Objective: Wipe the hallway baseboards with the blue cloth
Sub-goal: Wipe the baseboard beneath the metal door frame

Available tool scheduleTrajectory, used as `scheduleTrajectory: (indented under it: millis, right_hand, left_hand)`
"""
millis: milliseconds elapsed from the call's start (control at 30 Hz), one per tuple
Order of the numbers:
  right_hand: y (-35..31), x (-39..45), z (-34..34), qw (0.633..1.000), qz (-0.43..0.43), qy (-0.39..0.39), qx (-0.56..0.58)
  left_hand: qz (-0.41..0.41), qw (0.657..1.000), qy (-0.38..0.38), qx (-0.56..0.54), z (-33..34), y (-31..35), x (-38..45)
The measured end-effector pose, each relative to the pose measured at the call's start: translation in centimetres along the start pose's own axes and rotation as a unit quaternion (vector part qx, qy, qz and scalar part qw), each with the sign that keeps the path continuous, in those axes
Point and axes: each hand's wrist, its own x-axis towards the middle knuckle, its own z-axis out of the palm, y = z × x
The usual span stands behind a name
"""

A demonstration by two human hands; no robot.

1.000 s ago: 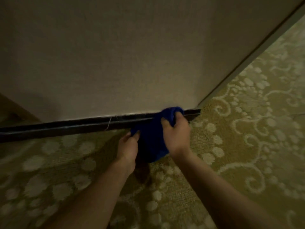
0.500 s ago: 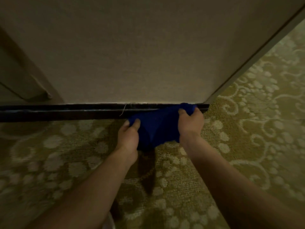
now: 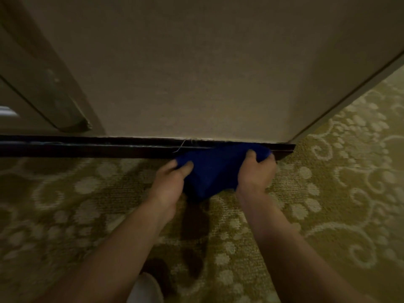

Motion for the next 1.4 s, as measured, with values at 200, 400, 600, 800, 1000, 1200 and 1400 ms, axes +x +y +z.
scheduleTrajectory:
  millis: [200,400,600,800,1000,1200,1400]
  right_hand:
    - [-1.8,-3.4,1.5,0.995,-0.030,0.014,-0.094]
    - [-1.8,-1.4,-0.9,0.973,-0.103,-0.144,-0.149]
    - [-2.7,-4.9,2.3,0.995,-0.021,-0.017,-0.095]
    - [-2.4,-6.6,3.2,0.974,-0.079,-0.175,-0.124]
    - [-1.9,-3.5,2.1,0.998,-0.008,0.005,-0.068]
    - [-3.0,-11.1,6.7,0.979,-0.044,-0.173,-0.098]
    - [-1.9,-4.6,2.5,0.987,-0.062,-0.116,-0.092]
  left_hand:
    - [0.000,0.992,0.130,0.005,1.7,-2.7,0.8]
    - [-0.023,0.985,0.169,-0.037,3.0,-3.4,1.1]
    - [0.029,0.978,0.203,-0.026,1.5,-2.1,1.7]
    - [0.013,0.963,0.267,-0.020,-1.8,-2.6,2.3]
    - [-0.013,0.996,0.074,0.049,-1.7,-2.6,2.1]
    - [0.039,0.948,0.311,-0.057,-5.1,-2.0,2.1]
    - [-0.012,0.991,0.126,-0.047,-4.0,-1.9,2.2]
